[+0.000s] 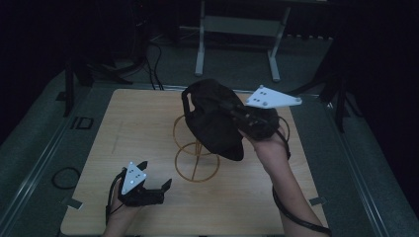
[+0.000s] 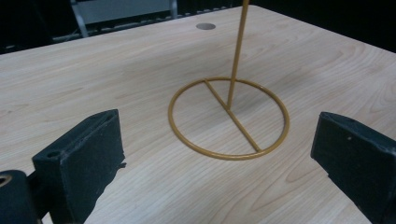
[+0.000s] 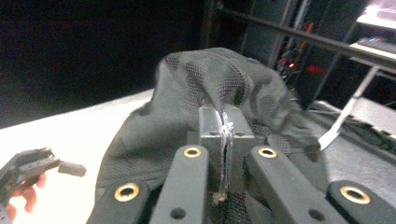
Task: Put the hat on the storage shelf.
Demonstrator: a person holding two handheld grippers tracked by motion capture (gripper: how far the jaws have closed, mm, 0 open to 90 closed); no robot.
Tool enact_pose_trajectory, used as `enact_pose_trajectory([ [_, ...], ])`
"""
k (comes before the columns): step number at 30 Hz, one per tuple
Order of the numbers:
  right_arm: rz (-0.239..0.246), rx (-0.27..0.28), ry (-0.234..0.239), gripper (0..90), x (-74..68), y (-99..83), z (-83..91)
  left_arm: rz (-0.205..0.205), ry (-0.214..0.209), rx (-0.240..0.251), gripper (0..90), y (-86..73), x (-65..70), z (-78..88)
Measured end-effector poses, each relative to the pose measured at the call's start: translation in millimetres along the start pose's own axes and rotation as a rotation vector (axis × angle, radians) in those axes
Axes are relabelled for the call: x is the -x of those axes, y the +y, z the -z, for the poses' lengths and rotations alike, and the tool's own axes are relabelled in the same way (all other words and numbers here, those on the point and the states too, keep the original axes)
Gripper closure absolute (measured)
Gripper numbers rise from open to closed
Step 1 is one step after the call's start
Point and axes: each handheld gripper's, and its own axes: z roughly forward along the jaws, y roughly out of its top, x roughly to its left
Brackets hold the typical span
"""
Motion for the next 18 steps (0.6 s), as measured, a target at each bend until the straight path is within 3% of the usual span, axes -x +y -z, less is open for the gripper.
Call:
enact_pose_trajectory([
  [6, 0.000, -0.048, 0.018, 88.4, -9.1, -9.4, -18.8, 0.009, 0.008, 0.002, 2.9, -1.6, -2.1, 1.3],
  [18, -0.052, -0.099, 0.053, 88.2, -6.9, -28.7, -33.3, 0.026, 0.013, -0.001, 2.9, -4.0, -3.2, 0.1],
])
